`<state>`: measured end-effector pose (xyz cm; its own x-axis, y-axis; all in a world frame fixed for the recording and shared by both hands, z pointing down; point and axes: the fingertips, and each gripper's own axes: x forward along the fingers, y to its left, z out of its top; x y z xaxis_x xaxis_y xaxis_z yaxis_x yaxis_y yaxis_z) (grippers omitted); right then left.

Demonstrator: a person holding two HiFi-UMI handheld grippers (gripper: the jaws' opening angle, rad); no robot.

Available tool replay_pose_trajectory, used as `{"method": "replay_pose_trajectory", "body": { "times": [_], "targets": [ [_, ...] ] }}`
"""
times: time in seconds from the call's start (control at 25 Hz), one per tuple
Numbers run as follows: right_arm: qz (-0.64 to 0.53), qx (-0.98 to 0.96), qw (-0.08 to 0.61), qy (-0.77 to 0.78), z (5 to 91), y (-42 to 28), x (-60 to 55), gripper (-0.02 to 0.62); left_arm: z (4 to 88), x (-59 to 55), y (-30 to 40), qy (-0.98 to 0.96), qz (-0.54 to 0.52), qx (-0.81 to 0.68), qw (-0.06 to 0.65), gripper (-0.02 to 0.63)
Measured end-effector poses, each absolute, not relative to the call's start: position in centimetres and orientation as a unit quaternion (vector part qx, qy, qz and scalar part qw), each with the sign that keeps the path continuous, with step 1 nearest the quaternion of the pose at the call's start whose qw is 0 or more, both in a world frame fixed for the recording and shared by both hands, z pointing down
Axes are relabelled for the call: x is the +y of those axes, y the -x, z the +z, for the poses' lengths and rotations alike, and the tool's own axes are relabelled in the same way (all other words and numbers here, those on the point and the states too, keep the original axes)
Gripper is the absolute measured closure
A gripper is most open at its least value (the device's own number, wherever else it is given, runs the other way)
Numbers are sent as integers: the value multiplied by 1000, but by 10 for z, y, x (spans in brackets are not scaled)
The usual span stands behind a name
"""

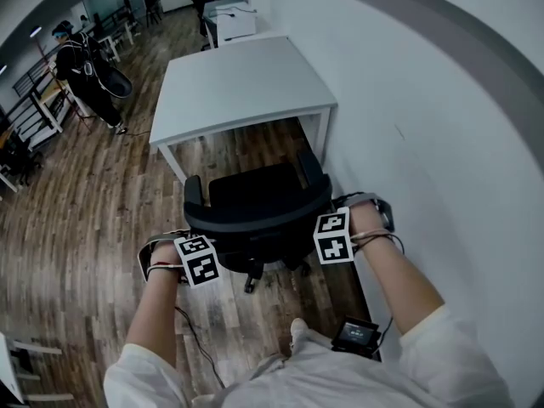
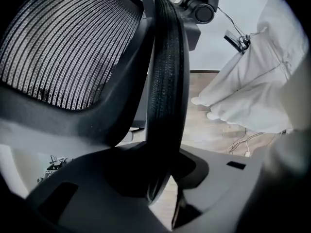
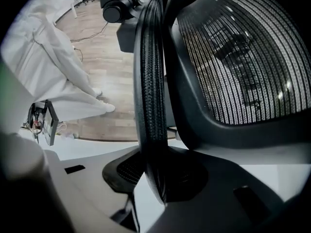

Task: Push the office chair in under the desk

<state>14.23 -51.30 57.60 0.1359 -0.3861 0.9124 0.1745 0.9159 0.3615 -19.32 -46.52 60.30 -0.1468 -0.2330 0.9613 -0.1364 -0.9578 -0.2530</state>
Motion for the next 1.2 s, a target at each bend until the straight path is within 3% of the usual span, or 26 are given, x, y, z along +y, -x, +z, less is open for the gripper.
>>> {"method": "replay_pose_trajectory", "body": {
  "times": [1.2],
  "targets": [
    [-191,-617,759,-82,577,-173,-636,469,604,-582,161,662,-733,149,43,497]
  ]
}}
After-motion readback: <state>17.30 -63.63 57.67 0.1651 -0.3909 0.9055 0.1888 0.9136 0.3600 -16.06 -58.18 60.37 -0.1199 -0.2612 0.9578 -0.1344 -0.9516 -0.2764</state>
